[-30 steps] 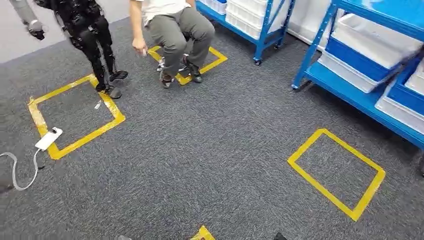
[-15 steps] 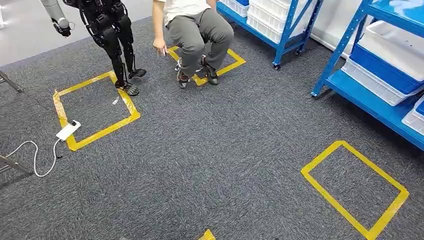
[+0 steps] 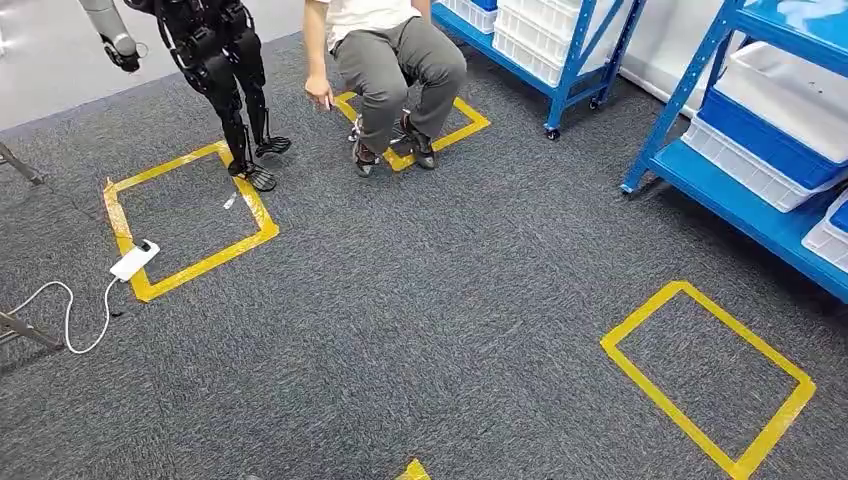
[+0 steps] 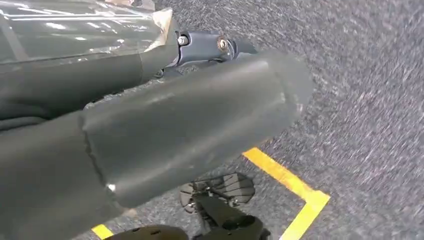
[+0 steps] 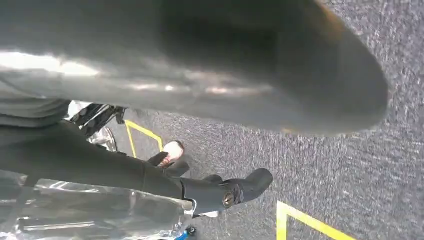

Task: Take the parts from the cabinet and place them on the table.

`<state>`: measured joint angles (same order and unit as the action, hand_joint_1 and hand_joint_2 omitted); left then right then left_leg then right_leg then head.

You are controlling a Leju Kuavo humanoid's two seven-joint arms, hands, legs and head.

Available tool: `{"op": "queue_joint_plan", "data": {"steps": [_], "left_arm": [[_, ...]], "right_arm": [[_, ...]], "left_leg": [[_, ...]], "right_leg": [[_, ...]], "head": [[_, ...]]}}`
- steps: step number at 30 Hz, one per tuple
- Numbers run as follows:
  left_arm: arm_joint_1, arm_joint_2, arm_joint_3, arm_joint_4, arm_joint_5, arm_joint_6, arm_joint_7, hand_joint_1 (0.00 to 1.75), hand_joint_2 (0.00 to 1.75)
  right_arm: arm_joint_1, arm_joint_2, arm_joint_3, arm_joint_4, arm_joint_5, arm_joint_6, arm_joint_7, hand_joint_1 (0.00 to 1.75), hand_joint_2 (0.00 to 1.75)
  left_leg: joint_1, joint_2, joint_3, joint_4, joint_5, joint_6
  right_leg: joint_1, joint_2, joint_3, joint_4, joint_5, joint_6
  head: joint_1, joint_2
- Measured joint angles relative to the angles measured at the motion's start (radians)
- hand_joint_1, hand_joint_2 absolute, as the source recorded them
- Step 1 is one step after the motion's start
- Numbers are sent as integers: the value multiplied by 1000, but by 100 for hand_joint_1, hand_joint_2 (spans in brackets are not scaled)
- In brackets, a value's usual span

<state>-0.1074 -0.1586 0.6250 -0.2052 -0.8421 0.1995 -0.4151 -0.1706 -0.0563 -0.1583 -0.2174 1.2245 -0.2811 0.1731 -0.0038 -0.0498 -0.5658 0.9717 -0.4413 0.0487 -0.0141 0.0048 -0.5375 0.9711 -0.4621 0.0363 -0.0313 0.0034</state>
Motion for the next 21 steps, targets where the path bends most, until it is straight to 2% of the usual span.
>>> {"op": "queue_joint_plan", "data": {"steps": [1, 2, 3, 4, 5, 6, 7, 8, 10, 11, 12, 13, 14, 15, 16, 17, 18, 19, 20, 21], "left_arm": [[2, -4, -4, 0, -6, -2, 3, 0, 0], [1, -5, -8, 0, -8, -2, 5, 0, 0], [0, -5, -12, 0, -9, -3, 8, 0, 0], [0, -6, -13, 0, -9, -3, 9, 0, 0], [1, -7, -15, 0, -11, -4, 10, 0, 0], [2, -7, -15, 0, -11, -5, 10, 0, 0], [3, -7, -15, 0, -11, -6, 11, 0, 0], [3, -8, -15, 0, -11, -6, 11, 0, 0], [3, -9, -16, 0, -11, -6, 11, 0, 0], [2, -8, -16, 0, -12, -6, 12, 0, 0], [1, -5, -16, 0, -15, -7, 15, 0, 0], [1, -5, -17, 0, -17, -7, 15, 0, 0], [2, -5, -18, 0, -18, -9, 17, 0, 0], [3, -5, -18, 0, -19, -10, 18, 0, 0], [4, -5, -18, 0, -20, -10, 21, 0, 0], [4, -5, -18, 0, -22, -10, 21, 0, 0], [1, -5, -19, 0, -23, -10, 21, 0, 0], [-2, -5, -20, 0, -23, -10, 21, 0, 0], [-2, -5, -20, 0, -25, -10, 23, 0, 0], [-1, -5, -20, 0, -25, -10, 24, 0, 0]], "right_arm": [[3, 0, -1, 0, 1, 1, 1, 0, 0], [4, 0, -1, 0, 3, 4, 1, 0, 0], [3, 1, -1, 0, 4, 10, 2, 0, 0], [4, 1, -1, 0, 4, 10, 3, 0, 0], [5, 0, -1, 0, 4, 11, 3, 0, 0], [8, 1, -1, 0, 5, 11, 3, 0, 0], [11, 3, -1, 0, 5, 10, 3, 0, 0], [12, 2, -1, 0, 5, 10, 3, 0, 0], [11, 3, -2, 0, 6, 11, 4, 0, 0], [11, 4, -2, 0, 9, 13, 4, 0, 0], [10, 8, -2, 0, 12, 19, 4, 0, 0], [11, 8, -2, 1, 13, 22, 4, 0, 0], [11, 7, -2, 1, 14, 23, 4, 0, 0], [10, 8, -2, 1, 15, 23, 5, 0, 0], [9, 9, -2, 1, 16, 23, 5, 0, 0], [9, 9, -2, 0, 18, 23, 5, 0, 0], [10, 9, -2, 0, 18, 23, 5, 0, 0], [12, 8, -2, 0, 20, 23, 5, 0, 0], [14, 8, -2, 0, 20, 23, 5, 0, 0], [16, 9, -2, 1, 21, 24, 5, 0, 0]], "left_leg": [[13, 2, 26, -37, 19, 5], [13, 3, 38, -54, 27, 6], [14, 5, 39, -55, 31, 10], [15, 5, 37, -55, 30, 9], [15, 5, 35, -54, 30, 8], [15, 4, 33, -53, 30, 7], [17, 2, 32, -52, 30, 3], [22, -2, 30, -47, 28, -4], [34, -15, 20, -23, 17, -26], [34, -17, 12, -2, 8, -41], [31, -22, 2, 14, -7, -53], [30, -25, 1, 16, -9, -55], [34, -25, 0, 18, -8, -57], [37, -31, -1, 15, -4, -60], [44, -33, -2, 19, -6, -64], [44, -11, -9, 38, -20, -63], [40, 18, -34, 91, -55, -63], [39, 34, -74, 170, -99, -63], [39, 42, -121, 264, -139, -62], [38, 44, -156, 331, -160, -59]], "right_leg": [[4, -3, 1, 8, -1, -2], [2, -4, -9, 29, -16, -3], [1, -4, -39, 87, -48, -8], [-2, -4, -80, 169, -85, -9], [-6, -4, -121, 249, -115, -7], [-9, -4, -146, 297, -126, 1], [-16, -4, -144, 295, -118, 12], [-23, -4, -117, 243, -93, 28], [-41, 3, -22, 71, -31, 63], [-48, 23, 0, 29, -27, 70], [-37, 23, 4, 32, -30, 46], [-36, 17, 0, 44, -29, 22], [-34, 11, -2, 47, -30, 12], [-29, 7, -4, 51, -29, 3], [-31, 1, -5, 51, -27, -6], [-29, -3, -4, 50, -25, -11], [-25, -8, -5, 50, -25, -16], [-20, -15, -6, 50, -26, -18], [-15, -25, -8, 50, -26, -19], [-9, -32, -10, 50, -27, -20]], "head": [[2, 0], [5, 0], [7, 0], [8, 0], [7, 0], [7, 0], [8, 0], [6, 0], [8, 0], [9, 0], [18, 0], [13, 0], [10, 0], [9, 0], [8, 0], [7, 0], [5, 0], [5, 0], [5, 0], [5, 0]]}}
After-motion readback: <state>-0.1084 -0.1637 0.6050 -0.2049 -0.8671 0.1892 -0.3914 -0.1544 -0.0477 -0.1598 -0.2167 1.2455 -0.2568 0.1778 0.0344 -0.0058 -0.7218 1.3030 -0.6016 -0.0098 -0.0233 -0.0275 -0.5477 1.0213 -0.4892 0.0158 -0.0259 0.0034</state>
